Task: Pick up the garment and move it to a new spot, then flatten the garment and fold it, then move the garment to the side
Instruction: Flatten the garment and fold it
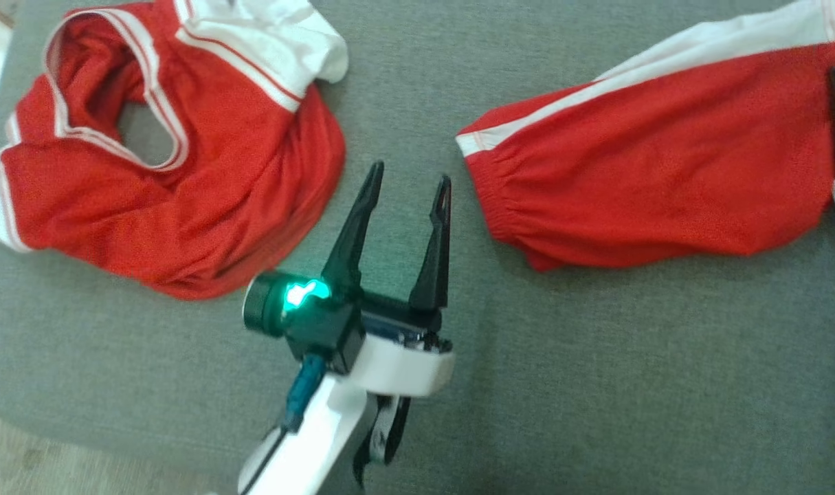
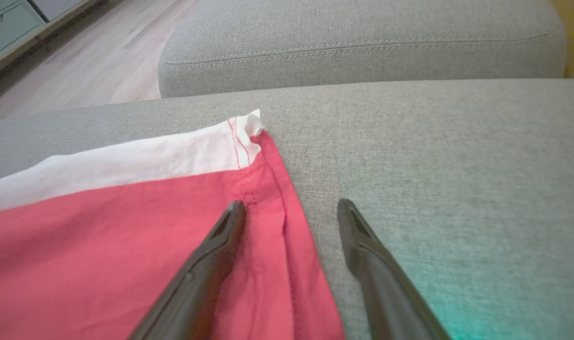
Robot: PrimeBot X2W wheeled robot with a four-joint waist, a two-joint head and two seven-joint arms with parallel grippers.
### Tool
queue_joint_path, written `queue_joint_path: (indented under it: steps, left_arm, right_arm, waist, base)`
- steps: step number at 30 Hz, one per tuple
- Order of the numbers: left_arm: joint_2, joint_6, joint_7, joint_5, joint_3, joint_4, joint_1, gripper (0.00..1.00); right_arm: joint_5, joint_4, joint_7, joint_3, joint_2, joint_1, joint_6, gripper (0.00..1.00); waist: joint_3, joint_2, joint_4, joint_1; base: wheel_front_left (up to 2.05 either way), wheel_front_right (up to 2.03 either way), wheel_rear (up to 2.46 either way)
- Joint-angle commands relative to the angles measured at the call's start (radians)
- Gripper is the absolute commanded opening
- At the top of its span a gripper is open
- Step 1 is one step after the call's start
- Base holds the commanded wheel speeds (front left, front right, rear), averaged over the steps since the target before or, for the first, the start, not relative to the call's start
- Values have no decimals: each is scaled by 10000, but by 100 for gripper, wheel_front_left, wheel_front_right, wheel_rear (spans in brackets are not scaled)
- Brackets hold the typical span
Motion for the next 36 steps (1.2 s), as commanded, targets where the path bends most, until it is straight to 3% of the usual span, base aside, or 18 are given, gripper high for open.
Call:
queue_joint_path:
  steps: [1,2,14,20,24,27,36]
  left_arm:
    - [74,126,-51,276,367,-425,286,100]
    - [74,163,-51,443,391,-441,410,100]
    - [74,127,-51,1373,1294,-302,1817,100]
    - [74,-232,-51,1502,1553,-128,2222,100]
    - [74,-331,-51,1513,1611,-57,2292,100]
    - [74,-376,-51,1509,1635,19,2371,100]
    - [74,-523,-51,1381,1658,261,2605,100]
  right_arm:
    - [371,-26,454,409,-95,529,-7,28]
    - [506,-79,527,481,-108,616,-7,0]
    - [1029,429,-718,412,-373,1439,-7,0]
    - [881,857,-1127,400,-1351,1821,-7,0]
    - [895,798,-1174,286,-1461,1458,-7,0]
    - [869,394,-1260,282,-1184,1156,-7,0]
    - [906,-1564,-1198,309,480,1290,-7,0]
  waist:
    - [-188,-1,191,1]
    - [-254,-1,216,1]
    - [-1522,-1,-699,1]
    - [-2032,-1,-1237,1]
    - [-2244,-1,-1461,1]
    - [-2408,-1,-1586,1]
    - [-2930,-1,-1548,1]
  base:
    - [0,0,0]
    - [0,0,0]
    - [0,0,0]
    - [0,0,0]
    - [0,0,0]
    - [0,0,0]
    - [0,0,0]
